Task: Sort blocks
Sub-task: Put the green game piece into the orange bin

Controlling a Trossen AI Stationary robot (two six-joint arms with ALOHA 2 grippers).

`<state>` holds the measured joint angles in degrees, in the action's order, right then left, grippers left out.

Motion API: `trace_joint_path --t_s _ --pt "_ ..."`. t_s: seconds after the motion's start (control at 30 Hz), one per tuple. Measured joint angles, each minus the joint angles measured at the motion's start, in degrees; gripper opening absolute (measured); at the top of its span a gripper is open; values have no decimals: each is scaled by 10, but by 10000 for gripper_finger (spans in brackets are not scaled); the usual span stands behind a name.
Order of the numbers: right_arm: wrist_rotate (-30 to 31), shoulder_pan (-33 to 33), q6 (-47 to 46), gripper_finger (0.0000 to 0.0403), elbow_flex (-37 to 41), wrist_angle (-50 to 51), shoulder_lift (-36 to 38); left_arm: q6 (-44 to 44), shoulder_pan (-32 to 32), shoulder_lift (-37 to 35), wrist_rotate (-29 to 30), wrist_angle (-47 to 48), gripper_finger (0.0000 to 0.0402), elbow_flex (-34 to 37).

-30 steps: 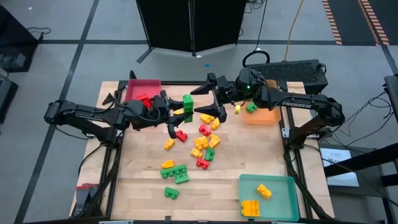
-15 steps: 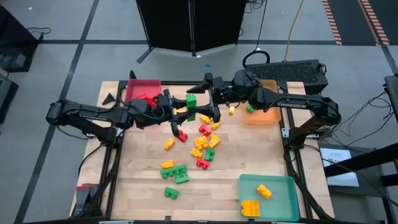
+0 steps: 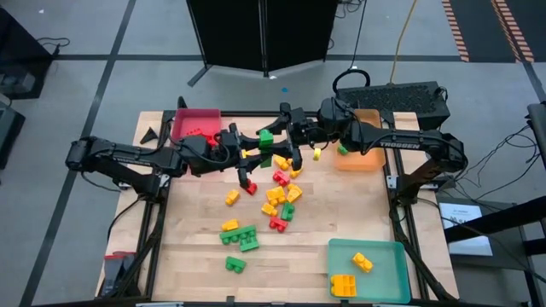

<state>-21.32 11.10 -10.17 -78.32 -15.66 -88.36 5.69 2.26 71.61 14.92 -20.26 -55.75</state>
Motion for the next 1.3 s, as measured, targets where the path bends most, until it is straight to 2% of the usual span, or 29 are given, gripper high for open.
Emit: trace_joint_path --t_s 0.1,0.4,0.6,0.67,0.77,0.87,0.97,1.03,1.07,1.13,1.3 --pt "-5 0 -4 151 0 9 0 -3 0 0 -5 0 169 0" --pt "-3 0 1 151 0 7 0 -2 0 0 -2 1 174 0" --pt "19 5 25 151 0 5 7 8 0 -10 42 57 281 0" --pt "39 11 32 151 0 6 17 28 0 -24 49 81 303 0" --pt "87 27 56 151 0 31 39 44 0 -42 71 115 315 0" --pt "209 50 74 151 -1 123 76 45 0 -57 108 155 313 0" --pt "412 77 51 151 -1 278 116 64 0 -71 144 205 310 0" --pt "515 103 -4 151 -1 402 135 89 -1 -75 155 241 310 -1" --pt "539 118 -37 151 -1 460 142 100 -1 -76 159 260 310 -1" --pt "548 150 -101 151 0 563 153 121 -1 -76 168 285 310 0" --pt "505 218 -217 151 40 707 151 177 -9 -76 183 347 310 0"
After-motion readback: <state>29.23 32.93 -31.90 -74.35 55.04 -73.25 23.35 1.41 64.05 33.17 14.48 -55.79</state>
